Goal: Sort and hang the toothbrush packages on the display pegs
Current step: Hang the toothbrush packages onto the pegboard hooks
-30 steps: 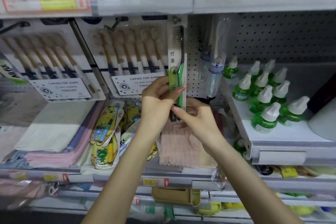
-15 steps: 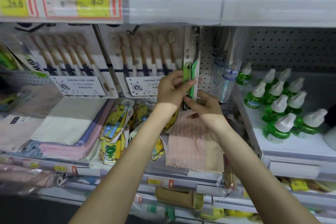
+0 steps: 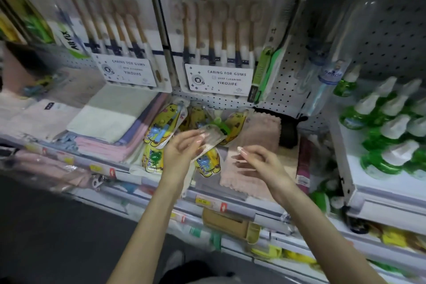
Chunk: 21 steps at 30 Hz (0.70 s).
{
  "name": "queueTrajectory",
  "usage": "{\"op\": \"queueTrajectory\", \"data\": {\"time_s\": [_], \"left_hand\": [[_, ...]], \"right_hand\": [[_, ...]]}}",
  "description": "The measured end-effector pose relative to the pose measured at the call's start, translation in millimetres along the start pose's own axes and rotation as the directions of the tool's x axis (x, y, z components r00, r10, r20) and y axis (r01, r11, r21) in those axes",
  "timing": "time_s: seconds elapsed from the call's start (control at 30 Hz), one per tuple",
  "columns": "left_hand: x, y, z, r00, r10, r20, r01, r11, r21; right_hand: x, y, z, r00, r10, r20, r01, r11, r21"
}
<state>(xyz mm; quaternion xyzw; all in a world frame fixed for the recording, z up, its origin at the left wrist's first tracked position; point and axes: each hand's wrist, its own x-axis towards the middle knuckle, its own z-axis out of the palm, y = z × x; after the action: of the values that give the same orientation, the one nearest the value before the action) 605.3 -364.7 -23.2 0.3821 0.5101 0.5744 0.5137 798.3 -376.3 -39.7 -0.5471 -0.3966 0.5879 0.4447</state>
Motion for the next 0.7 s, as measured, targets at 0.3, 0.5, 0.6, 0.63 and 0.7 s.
{"op": "queueTrajectory", "data": {"time_s": [0.3,0.5,0.6,0.63,0.7], "left_hand": [[-11.2,-36.9,-92.7,0.973,-0.123,-0.197,0.121,0.992,-0.027],[15.3,-23.4,-130.1,0.964,-0.158,-0.214,0.152,0.987,-0.044],[32.9,-11.7,-141.7,0.978,-0.141,-0.155,0.143,0.99,0.003],[38.8,-8.7,-144.2,0.982,-0.141,-0.128,0.145,0.989,0.028],[49.0,-5.3,-147.9,0.984,-0.162,-0.073,0.167,0.983,0.081]], "right_hand": [[11.3,46.0,49.6,0.977,0.211,0.034,-0.213,0.973,0.084],[32.2,55.3,84.4,0.965,0.26,0.021,-0.261,0.958,0.123],[45.6,57.6,97.9,0.961,0.276,-0.018,-0.271,0.952,0.14],[50.9,58.2,102.2,0.958,0.284,-0.044,-0.273,0.948,0.16],[58.9,61.1,109.9,0.947,0.308,-0.092,-0.284,0.935,0.21]]}}
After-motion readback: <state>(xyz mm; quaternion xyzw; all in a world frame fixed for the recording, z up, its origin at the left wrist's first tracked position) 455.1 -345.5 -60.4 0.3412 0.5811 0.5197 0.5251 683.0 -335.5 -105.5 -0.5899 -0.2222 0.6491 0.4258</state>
